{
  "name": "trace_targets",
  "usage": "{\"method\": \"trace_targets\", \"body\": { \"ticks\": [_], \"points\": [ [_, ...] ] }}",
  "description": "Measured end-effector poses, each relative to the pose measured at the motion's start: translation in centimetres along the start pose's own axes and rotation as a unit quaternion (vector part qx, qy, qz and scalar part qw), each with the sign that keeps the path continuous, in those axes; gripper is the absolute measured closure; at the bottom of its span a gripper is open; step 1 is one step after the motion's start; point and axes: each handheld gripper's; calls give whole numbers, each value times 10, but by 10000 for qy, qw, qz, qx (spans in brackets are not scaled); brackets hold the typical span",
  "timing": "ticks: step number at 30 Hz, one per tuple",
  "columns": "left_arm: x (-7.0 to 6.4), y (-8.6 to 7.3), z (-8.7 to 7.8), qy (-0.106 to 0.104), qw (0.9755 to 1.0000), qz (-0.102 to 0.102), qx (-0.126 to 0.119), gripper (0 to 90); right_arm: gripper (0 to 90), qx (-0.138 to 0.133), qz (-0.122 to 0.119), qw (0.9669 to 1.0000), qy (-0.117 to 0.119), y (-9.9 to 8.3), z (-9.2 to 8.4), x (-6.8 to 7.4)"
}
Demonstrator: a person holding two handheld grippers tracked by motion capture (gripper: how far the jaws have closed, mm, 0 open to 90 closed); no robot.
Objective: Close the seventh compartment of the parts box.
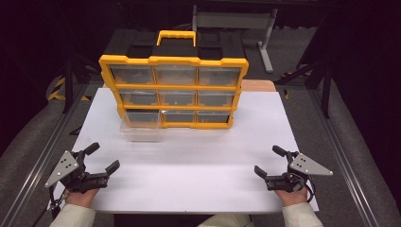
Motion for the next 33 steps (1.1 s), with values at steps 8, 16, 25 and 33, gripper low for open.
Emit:
{"method": "trace_targets", "body": {
  "ticks": [8,16,25,33],
  "points": [
    [1,5,6,-41,9999,-124,-84,27,9,7,-56,10000,29,1,0,1],
    [-3,19,16,-154,9998,3,-151,28,9,18,-69,10000,48,1,1,1],
    [-9,34,42,-464,9987,73,-194,28,9,20,-43,10000,64,0,1,1],
    [-10,40,58,-585,9980,20,-244,29,9,8,18,10000,77,0,1,0]
  ]
}}
Point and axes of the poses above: each handheld gripper's, and its own axes: z roughly forward along the jaws, y roughly out of its top, x roughly to its left, and after that the axes turned 15 degrees about -x, right-handed
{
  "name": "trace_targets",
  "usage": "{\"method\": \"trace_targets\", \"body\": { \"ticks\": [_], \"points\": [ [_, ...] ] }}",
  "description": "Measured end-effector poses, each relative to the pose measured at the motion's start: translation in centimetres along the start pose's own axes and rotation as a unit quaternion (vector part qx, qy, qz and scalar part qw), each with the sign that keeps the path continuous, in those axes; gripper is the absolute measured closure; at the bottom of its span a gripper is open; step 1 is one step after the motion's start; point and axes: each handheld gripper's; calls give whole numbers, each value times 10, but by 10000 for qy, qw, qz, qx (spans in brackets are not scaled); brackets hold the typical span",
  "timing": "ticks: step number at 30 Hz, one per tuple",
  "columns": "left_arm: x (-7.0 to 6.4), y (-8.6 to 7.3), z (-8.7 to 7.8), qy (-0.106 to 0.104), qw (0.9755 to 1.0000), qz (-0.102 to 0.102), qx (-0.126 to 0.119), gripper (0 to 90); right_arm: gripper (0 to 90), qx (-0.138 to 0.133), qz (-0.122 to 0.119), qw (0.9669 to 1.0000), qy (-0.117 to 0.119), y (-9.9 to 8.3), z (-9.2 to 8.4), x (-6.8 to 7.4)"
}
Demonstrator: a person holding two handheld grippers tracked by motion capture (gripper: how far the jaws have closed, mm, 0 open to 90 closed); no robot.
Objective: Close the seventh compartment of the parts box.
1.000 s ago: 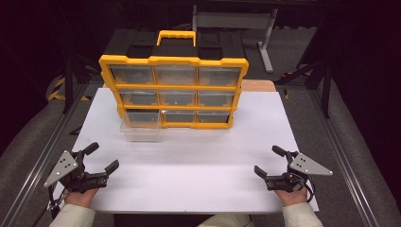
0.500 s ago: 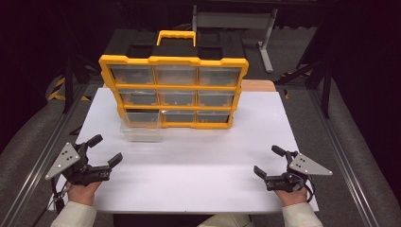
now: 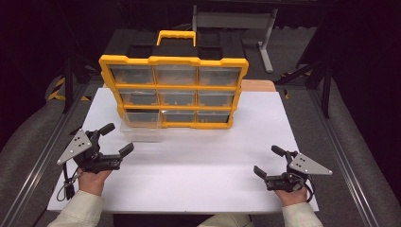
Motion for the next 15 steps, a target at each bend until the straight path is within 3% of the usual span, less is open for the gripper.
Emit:
{"method": "trace_targets", "body": {
  "ticks": [10,13,15],
  "points": [
    [2,3,16,-246,9997,-67,35,67,9,-3,7,10000,18,0,0,0],
    [5,4,17,-377,9990,-226,108,162,9,11,26,10000,22,-1,0,-1],
    [7,6,19,-521,9979,-241,297,317,9,6,45,10000,34,-1,1,0]
  ]
}}
Point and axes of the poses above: each handheld gripper's, and its own axes: z roughly forward along the jaws, y roughly out of its top, x roughly to its left, and after that the axes turned 15 degrees about -x, right-handed
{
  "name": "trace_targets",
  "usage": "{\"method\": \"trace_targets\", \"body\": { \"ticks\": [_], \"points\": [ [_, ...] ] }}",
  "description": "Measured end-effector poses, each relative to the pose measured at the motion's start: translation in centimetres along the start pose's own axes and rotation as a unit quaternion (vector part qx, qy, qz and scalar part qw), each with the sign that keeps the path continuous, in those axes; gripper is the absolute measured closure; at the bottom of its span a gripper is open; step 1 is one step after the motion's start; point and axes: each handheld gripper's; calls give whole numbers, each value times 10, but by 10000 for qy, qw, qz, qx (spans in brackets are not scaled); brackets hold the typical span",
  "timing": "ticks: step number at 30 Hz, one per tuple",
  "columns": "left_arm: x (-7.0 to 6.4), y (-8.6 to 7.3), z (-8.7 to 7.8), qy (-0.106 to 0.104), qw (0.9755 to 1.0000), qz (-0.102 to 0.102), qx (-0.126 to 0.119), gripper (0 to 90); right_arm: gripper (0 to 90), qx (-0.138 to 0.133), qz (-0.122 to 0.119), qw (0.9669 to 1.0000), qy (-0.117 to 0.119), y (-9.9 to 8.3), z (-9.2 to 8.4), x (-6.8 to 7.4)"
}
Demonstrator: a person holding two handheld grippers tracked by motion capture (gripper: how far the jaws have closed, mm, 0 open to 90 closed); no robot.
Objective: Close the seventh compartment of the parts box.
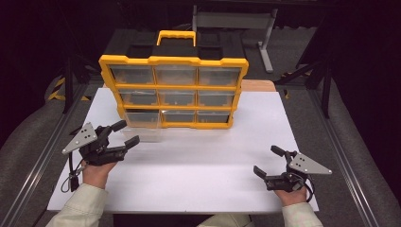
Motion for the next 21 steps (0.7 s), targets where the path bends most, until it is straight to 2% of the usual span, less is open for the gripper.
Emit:
{"method": "trace_targets", "body": {
  "ticks": [1,2,4,5,8,10,15,19,21],
  "points": [
    [0,0,0,0,10000,0,0,374,9,0,0,10000,0,0,0,0],
    [2,1,1,-60,9999,-37,111,374,9,-1,-5,10000,6,0,0,0],
    [4,3,2,-153,9995,-79,249,584,9,3,-4,10000,3,0,0,0],
    [6,3,2,-206,9993,-98,281,651,9,5,-1,10000,6,0,0,0],
    [9,6,4,-316,9983,-133,480,816,9,16,4,10000,2,0,0,0],
    [10,7,5,-361,9979,-133,524,885,9,32,7,10000,-2,0,0,0],
    [14,11,10,-380,9945,-204,956,893,9,45,12,10000,5,0,0,-1],
    [18,6,11,-436,9933,-334,1019,894,9,45,11,10000,15,-1,1,-1],
    [21,-2,14,-390,9905,-360,1267,894,9,56,34,10000,19,-1,1,-1]
  ]
}}
Point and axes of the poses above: each handheld gripper's, and its own axes: z roughly forward along the jaws, y roughly out of its top, x roughly to its left, and after that the axes turned 15 degrees about -x, right-handed
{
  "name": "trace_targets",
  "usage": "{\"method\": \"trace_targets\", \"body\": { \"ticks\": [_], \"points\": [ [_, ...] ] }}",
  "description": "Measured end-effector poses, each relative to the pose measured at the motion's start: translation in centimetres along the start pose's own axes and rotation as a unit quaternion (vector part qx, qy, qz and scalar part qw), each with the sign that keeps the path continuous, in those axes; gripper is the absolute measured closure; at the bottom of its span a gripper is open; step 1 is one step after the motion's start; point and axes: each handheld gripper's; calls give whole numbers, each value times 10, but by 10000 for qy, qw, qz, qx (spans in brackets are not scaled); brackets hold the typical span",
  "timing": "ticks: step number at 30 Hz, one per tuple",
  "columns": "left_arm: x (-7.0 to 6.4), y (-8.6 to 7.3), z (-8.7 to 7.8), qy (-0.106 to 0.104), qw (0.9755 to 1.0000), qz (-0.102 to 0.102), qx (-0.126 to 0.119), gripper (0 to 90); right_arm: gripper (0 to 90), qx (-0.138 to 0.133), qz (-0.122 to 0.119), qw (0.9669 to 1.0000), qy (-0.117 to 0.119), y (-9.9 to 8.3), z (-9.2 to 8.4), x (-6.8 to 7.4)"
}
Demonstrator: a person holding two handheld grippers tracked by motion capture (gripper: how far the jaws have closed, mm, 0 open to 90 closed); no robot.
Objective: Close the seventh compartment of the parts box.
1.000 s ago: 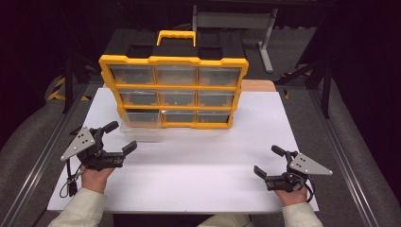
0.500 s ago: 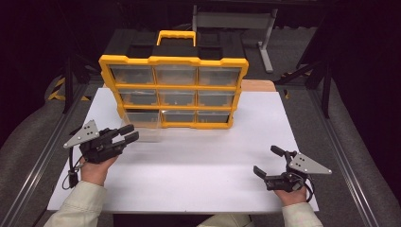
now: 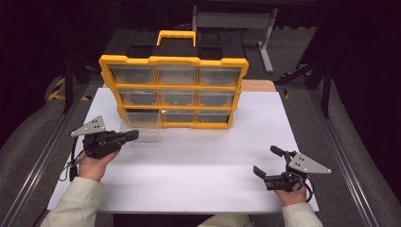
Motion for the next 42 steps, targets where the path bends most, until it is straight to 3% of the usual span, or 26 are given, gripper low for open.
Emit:
{"method": "trace_targets", "body": {
  "ticks": [7,17,29,31,38,42],
  "points": [
    [4,-10,8,85,9991,-36,425,894,9,17,22,10000,1,0,0,-1],
    [10,-26,13,136,9973,-234,685,894,9,31,31,10000,10,0,0,-1],
    [11,-37,22,181,9934,-161,1124,894,10,40,62,10000,30,-1,0,-1],
    [14,-43,23,191,9924,-260,1188,894,11,45,66,10000,37,-1,0,-1],
    [18,-46,23,289,9928,-290,1127,894,12,54,74,9999,46,-1,1,-1],
    [22,-46,25,545,9937,-294,936,895,12,73,71,9999,49,-1,1,-1]
  ]
}}
Point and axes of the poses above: each handheld gripper's, and its own axes: z roughly forward along the jaws, y roughly out of its top, x roughly to its left, and after that the axes turned 15 degrees about -x, right-handed
